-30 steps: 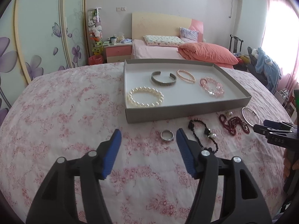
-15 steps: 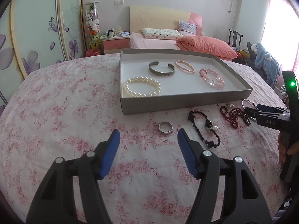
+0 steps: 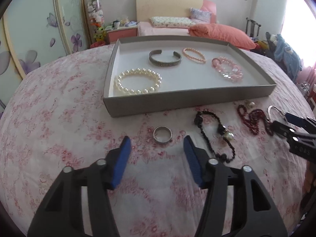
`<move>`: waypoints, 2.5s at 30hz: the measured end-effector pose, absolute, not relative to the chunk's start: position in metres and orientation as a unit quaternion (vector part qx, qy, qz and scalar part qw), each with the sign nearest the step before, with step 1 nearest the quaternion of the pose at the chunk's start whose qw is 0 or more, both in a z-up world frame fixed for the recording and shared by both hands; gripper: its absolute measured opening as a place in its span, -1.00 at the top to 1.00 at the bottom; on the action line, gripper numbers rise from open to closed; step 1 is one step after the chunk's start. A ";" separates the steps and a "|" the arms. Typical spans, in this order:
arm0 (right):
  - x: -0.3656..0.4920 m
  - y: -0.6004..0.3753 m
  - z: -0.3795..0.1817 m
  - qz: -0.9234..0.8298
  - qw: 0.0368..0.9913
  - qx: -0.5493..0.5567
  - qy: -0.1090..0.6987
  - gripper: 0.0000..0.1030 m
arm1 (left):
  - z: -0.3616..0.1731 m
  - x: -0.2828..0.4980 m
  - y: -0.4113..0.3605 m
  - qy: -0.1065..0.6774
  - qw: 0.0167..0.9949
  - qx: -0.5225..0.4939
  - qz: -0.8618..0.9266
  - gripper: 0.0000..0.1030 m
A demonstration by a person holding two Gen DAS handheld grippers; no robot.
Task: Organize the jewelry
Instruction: 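Grasp the silver bangle rim with the right gripper while the left grasps the ring, then carry the bangle into the tray with the right gripper while the left drops the ring there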
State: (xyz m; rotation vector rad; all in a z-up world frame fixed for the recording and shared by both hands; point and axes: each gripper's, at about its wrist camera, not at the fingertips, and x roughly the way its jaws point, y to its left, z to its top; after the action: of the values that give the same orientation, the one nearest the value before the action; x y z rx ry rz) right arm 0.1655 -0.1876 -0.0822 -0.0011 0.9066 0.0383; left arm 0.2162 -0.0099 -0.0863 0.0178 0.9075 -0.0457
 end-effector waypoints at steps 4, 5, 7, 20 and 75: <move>0.166 -0.188 -0.082 0.018 0.899 -0.001 0.438 -0.36 | -0.087 0.223 -0.017 0.436 0.899 0.016 -0.018 0.19; 0.166 -0.188 -0.082 0.019 0.899 0.000 0.438 -0.37 | -0.087 0.224 -0.018 0.436 0.900 0.016 -0.019 0.23; 0.165 -0.188 -0.082 0.018 0.899 0.000 0.438 -0.37 | -0.087 0.224 -0.021 0.435 0.900 0.019 -0.020 0.54; 0.167 -0.172 -0.081 0.033 0.898 -0.010 0.439 -0.38 | -0.086 0.210 0.003 0.435 0.900 0.008 -0.002 0.54; 0.116 -0.165 -0.032 0.027 0.946 0.030 0.322 -0.36 | -0.041 0.148 0.000 0.323 0.946 -0.014 -0.016 0.58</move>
State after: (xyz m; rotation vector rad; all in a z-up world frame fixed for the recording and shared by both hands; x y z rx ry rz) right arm 0.1159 -0.1654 -0.0319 0.0617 0.6566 0.0559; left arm 0.1482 0.0005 -0.0408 -0.0278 0.6578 -0.0335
